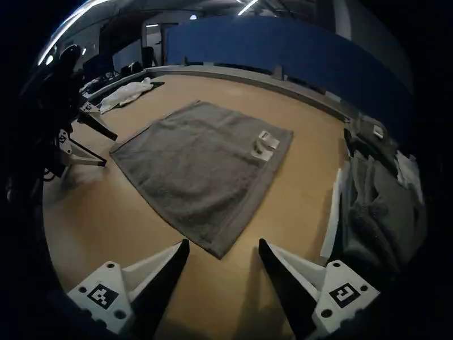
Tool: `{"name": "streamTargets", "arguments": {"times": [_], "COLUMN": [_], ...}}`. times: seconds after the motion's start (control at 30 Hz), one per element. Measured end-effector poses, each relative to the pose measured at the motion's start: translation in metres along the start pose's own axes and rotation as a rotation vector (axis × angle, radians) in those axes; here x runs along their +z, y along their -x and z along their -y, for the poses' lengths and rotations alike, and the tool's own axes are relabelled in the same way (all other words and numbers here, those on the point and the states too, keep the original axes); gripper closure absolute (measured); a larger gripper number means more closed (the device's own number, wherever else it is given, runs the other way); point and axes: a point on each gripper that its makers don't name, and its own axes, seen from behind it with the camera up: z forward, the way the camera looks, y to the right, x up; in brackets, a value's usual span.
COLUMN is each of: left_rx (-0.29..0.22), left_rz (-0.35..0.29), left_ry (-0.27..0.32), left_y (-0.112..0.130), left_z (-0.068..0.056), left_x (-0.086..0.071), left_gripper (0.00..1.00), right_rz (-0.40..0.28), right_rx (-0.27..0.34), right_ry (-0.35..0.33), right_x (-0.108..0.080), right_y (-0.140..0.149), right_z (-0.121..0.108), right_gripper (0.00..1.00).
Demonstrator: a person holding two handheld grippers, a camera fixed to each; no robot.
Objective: Fold towel
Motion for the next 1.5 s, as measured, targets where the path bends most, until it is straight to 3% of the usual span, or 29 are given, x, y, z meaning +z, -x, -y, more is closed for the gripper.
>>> {"name": "streamTargets", "arguments": {"times": [0.2,0.47,0.7,0.8,1.0,1.07,1.27,1.5], "left_rx": [0.001,-0.019,-0.028,-0.025,-0.006,0.001,0.022,-0.012], "left_rz": [0.021,0.044,0.064,0.070,0.070,0.068,0.061,0.065], "left_ry": [0.012,0.010,0.003,0.004,0.007,0.005,0.001,0.022], "left_y": [0.0016,0.0019,0.0022,0.0018,0.0004,0.0003,-0.0006,0.0004], "left_z": [-0.0041,-0.0030,0.0021,0.0024,0.0001,-0.0002,-0.0003,-0.0018], "left_x": [0.0019,0.0024,0.0027,0.0023,0.0028,0.0037,0.0026,0.0007], "left_gripper": [0.08,0.28,0.47,0.54,0.82,0.86,0.91,0.93], "right_rz": [0.010,0.025,0.026,0.027,0.029,0.030,0.034,0.036], "right_rx": [-0.005,0.006,0.008,0.010,0.014,0.013,0.017,0.008], "right_ry": [-0.007,-0.025,-0.027,-0.029,-0.036,-0.038,-0.040,-0.034], "right_x": [0.0015,0.0039,0.0040,0.0041,0.0043,0.0041,0.0041,0.0023], "right_y": [0.0029,0.0064,0.0052,0.0049,0.0049,0.0051,0.0059,0.0053], "right_z": [0.0018,0.0040,0.0035,0.0039,0.0039,0.0036,0.0031,0.0029], "right_gripper": [0.16,0.37,0.72,0.75,0.80,0.81,0.87,0.92]}}
